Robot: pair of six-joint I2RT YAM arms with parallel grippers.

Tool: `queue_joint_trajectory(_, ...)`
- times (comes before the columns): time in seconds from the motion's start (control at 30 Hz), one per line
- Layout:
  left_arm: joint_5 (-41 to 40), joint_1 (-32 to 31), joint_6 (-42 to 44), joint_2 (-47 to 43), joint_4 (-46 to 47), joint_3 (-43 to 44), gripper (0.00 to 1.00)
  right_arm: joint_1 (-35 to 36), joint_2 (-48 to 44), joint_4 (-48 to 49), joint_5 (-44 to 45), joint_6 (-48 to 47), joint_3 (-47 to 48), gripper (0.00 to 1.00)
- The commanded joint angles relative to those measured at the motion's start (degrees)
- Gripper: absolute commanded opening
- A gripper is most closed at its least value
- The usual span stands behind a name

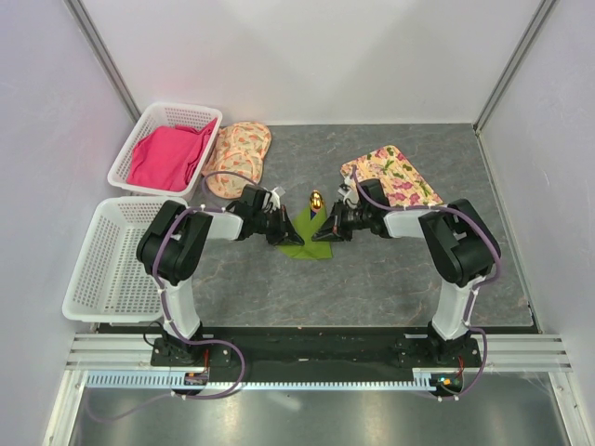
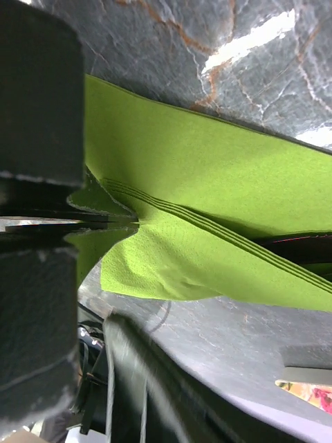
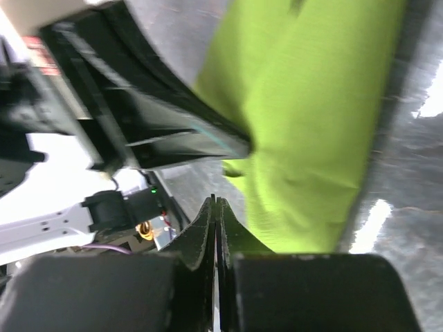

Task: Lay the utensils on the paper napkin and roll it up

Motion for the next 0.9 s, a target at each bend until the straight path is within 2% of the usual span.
queue_joint_trajectory(0.0,-2.1,0.0,4.0,0.7,-1.4,1.4,0.02,-0.1,2.2,3.0,0.7,-2.2,-2.1,0.0)
queue_joint_trajectory(0.1,-2.0,0.0,4.0,0.9,-1.3,1.4,0.02,-0.1,3.7,7.2,0.3,-0.2,-4.7,0.0)
queue_joint_trajectory(0.37,0.8,0.0,3.1,-1.4,1.8,0.7,0.02,0.0,8.7,10.6,1.2,3.9,-6.3,0.0)
queue_joint_trajectory(0.53,2.9,-0.6,2.5,-5.3,4.7,0.9,0.06,-0.1,9.3,11.3,1.4,5.1,-6.8,0.0)
queue_joint_trajectory(0.87,3.0,-2.1,-1.6,-4.2,8.3,-1.4,0.09,-0.2,8.6,11.3,1.2,6.1,-6.7,0.0)
